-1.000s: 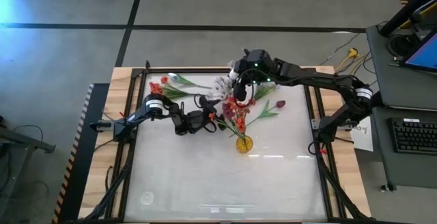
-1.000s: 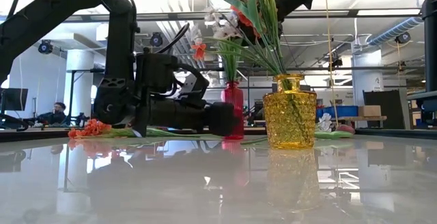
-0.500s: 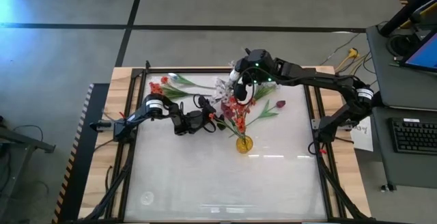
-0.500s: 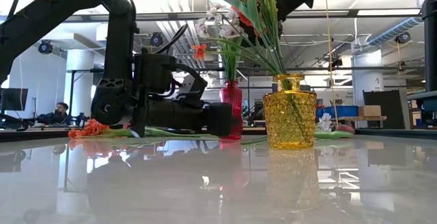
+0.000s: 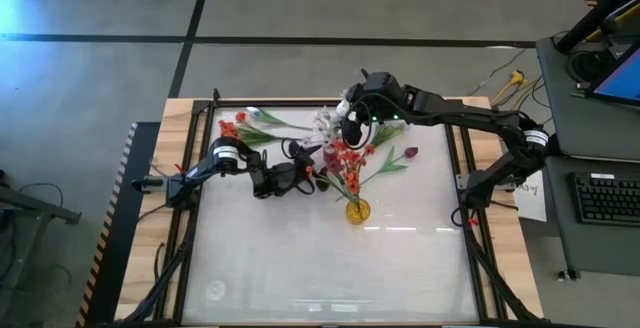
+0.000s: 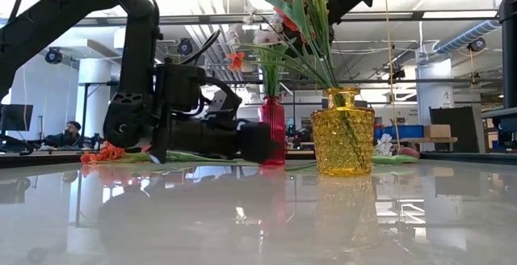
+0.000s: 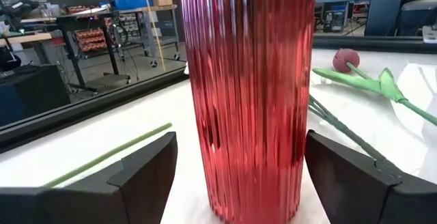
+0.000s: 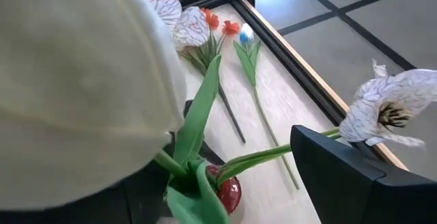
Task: Sort flowers into vase by color
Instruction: Put the bottom white flower into the red vase
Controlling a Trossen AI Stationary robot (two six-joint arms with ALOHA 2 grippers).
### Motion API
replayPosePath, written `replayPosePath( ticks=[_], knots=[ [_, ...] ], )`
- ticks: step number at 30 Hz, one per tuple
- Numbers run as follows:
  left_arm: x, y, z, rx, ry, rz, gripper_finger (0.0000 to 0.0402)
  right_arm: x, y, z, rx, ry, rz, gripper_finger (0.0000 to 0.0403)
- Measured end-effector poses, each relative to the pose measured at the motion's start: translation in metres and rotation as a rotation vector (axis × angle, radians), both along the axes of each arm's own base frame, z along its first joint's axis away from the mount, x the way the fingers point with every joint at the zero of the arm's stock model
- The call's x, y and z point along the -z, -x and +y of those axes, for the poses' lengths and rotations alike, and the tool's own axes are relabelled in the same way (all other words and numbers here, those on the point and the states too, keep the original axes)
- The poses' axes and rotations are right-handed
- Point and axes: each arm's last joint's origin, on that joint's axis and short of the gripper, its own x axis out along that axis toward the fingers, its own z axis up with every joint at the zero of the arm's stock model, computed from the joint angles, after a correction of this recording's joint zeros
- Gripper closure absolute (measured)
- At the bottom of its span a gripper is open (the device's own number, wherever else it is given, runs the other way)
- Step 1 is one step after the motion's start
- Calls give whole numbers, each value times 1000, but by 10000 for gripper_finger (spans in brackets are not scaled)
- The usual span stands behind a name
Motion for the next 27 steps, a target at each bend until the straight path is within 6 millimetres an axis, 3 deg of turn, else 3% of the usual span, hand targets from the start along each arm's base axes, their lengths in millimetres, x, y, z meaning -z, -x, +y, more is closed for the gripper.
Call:
replayPosePath(
  ticks=[6,12,19,27],
  knots=[
    [0,4,-4,10,5,9,109,2,3,1,8,-28,41,124],
    [-1,5,-9,25,5,11,109,-10,9,2,29,-59,119,128],
    [-4,3,-12,34,-4,6,109,-16,8,2,48,-79,93,127],
    [-38,-2,-20,62,-99,-33,109,-1,-7,8,11,-72,93,126]
  ],
)
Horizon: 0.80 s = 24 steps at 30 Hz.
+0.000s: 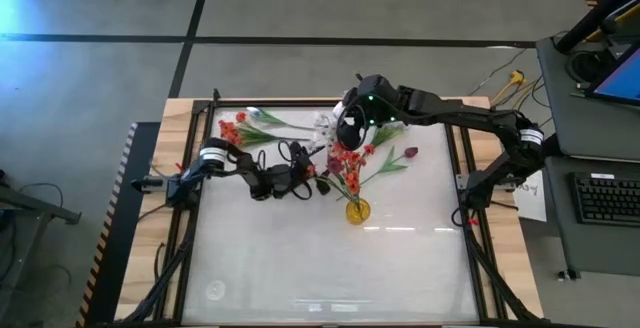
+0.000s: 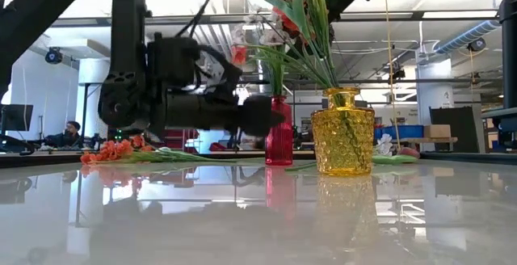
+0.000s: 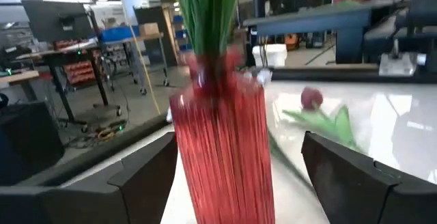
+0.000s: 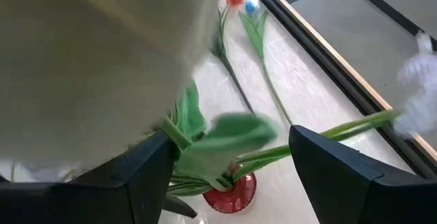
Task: Sort flowers into vase by color
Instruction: Put the bottom white flower into the red vase
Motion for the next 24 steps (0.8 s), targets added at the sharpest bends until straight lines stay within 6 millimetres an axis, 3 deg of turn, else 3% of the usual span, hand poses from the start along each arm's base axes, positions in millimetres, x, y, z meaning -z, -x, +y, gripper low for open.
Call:
replayPosePath(
  ticks=[9,16,20,24],
  knots=[
    [-37,-6,2,-1,-58,-93,118,0,-1,0,-2,8,2,126],
    [-46,-23,14,-39,-102,-106,139,0,-2,1,-4,6,3,126],
    [-49,-25,17,-48,-113,-111,167,1,-3,4,-13,5,4,126],
    [-48,-25,18,-55,-117,-105,222,1,-3,5,-26,9,10,128]
  ],
)
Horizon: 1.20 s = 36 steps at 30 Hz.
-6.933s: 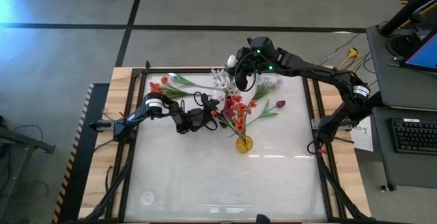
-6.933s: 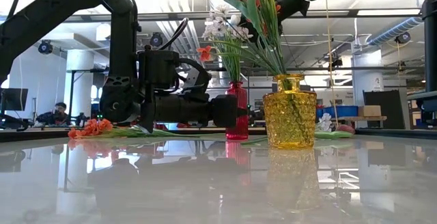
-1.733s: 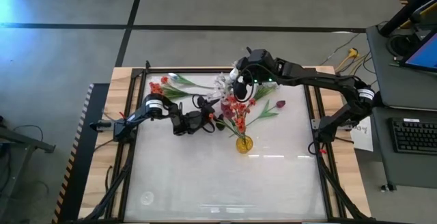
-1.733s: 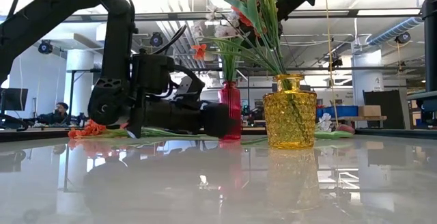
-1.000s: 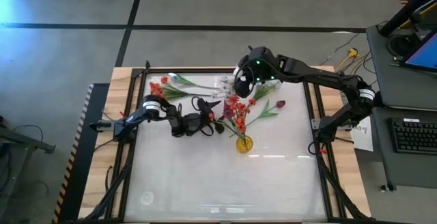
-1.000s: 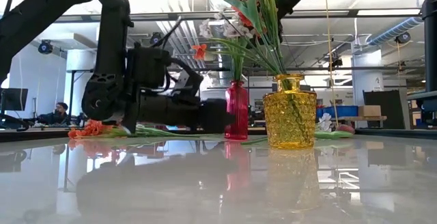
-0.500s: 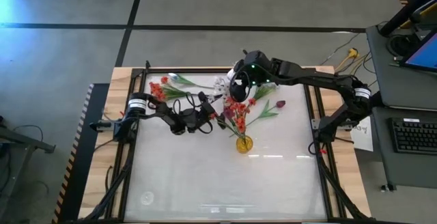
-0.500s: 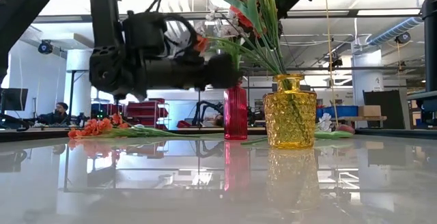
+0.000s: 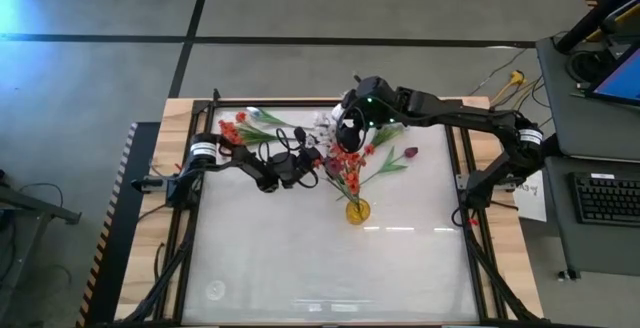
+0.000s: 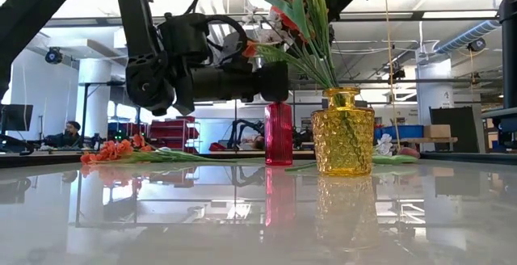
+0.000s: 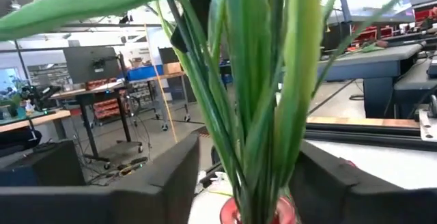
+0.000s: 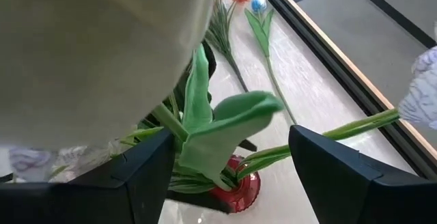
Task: Sort flowers into vase by color
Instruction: Put the bottom white flower into the red vase
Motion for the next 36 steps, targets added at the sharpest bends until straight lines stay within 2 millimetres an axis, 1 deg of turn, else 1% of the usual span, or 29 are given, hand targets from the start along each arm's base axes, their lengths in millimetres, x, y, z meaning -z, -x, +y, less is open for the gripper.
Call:
replayPosePath(
  ticks=[5,8,11,13,15,17,22,27,32,36],
  knots=[
    [1,0,-1,1,2,5,306,3,2,2,-27,-23,32,123],
    [1,0,-1,1,2,4,349,5,4,3,-54,-5,66,113],
    [1,0,-2,3,2,3,382,5,4,3,-105,51,86,105],
    [1,1,-3,5,3,3,395,5,5,4,-155,106,100,102],
    [2,2,-4,9,7,4,398,4,7,4,-191,146,113,101],
    [4,5,-5,14,21,-7,396,2,8,1,-186,159,124,102],
    [9,15,-6,-9,56,-5,395,-5,12,-7,-63,58,95,108],
    [9,21,-8,-15,36,29,395,-12,12,-8,-89,-53,33,103],
    [9,22,-13,-7,15,49,396,-12,13,-9,-62,-90,31,86],
    [9,21,-12,-7,14,50,396,-12,16,-12,-46,-103,43,73]
  ],
)
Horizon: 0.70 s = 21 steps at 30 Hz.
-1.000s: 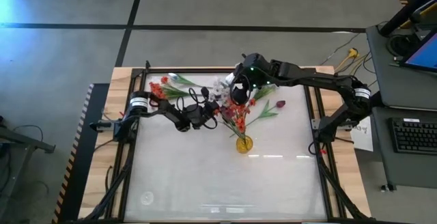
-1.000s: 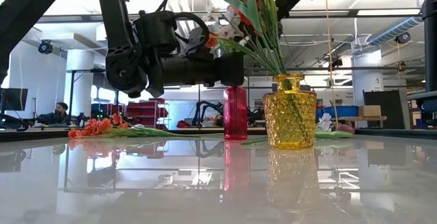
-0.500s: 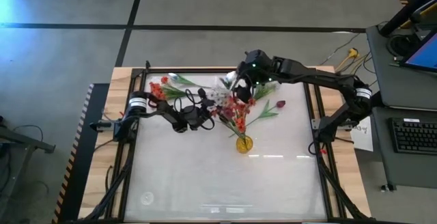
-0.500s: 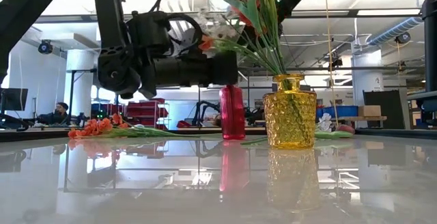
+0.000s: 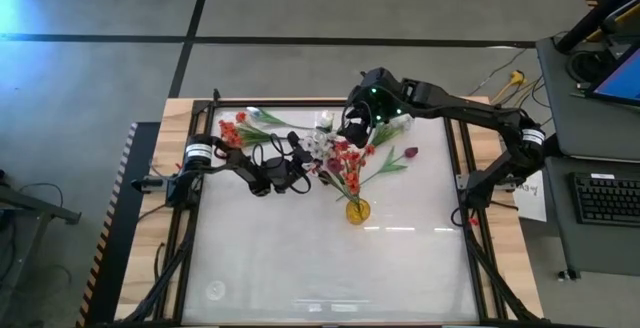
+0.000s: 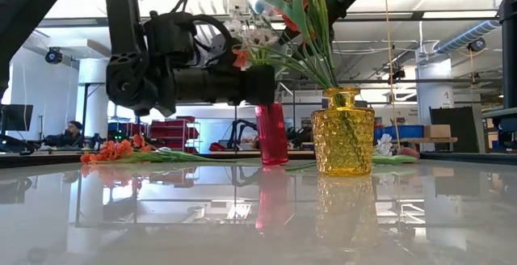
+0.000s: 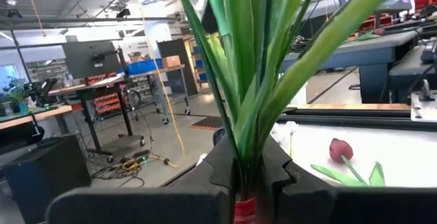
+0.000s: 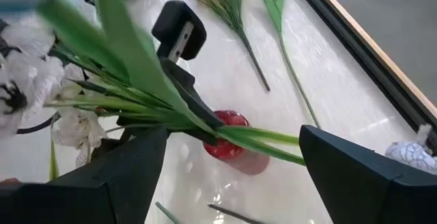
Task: Sort flowers into vase by color
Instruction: Put the bottom white flower into the red vase
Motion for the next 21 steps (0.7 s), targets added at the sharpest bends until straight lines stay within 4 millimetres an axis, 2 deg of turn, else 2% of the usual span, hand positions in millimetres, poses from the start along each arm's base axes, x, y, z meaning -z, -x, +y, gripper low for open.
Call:
replayPosePath(
  ticks=[14,21],
  knots=[
    [-3,-5,2,-6,-2,-11,377,-15,12,-10,165,-113,-86,69],
    [-3,-5,5,0,53,-48,355,-26,20,-15,234,-144,-159,69]
  ],
)
